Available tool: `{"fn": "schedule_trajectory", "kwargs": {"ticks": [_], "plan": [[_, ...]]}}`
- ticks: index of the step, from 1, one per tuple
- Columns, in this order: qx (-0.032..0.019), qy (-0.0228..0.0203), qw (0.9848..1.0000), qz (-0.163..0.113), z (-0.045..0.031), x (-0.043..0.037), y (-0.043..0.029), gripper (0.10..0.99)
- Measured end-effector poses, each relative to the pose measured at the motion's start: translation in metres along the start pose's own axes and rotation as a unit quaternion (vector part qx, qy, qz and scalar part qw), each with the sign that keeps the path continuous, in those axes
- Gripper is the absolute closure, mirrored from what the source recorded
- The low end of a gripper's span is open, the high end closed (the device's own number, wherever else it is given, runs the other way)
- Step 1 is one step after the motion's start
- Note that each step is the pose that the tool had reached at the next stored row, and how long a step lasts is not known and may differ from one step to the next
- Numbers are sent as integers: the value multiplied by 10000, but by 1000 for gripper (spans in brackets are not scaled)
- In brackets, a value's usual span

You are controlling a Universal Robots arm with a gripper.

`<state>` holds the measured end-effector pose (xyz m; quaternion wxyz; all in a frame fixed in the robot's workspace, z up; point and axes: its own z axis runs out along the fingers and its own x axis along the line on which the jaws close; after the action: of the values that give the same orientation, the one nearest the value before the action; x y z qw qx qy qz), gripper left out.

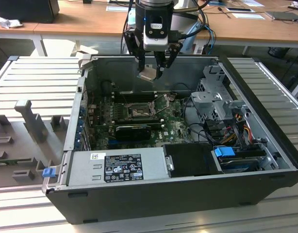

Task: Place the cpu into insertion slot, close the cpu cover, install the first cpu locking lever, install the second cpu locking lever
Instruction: 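Place the cpu into insertion slot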

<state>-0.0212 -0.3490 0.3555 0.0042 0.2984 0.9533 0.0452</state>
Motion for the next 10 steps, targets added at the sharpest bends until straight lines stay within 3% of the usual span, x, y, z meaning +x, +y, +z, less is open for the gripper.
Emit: {"fn": "schedule_trajectory", "kwargs": {"ticks": [10], "plan": [[-3,-14,9999,154,3,0,0,557]]}}
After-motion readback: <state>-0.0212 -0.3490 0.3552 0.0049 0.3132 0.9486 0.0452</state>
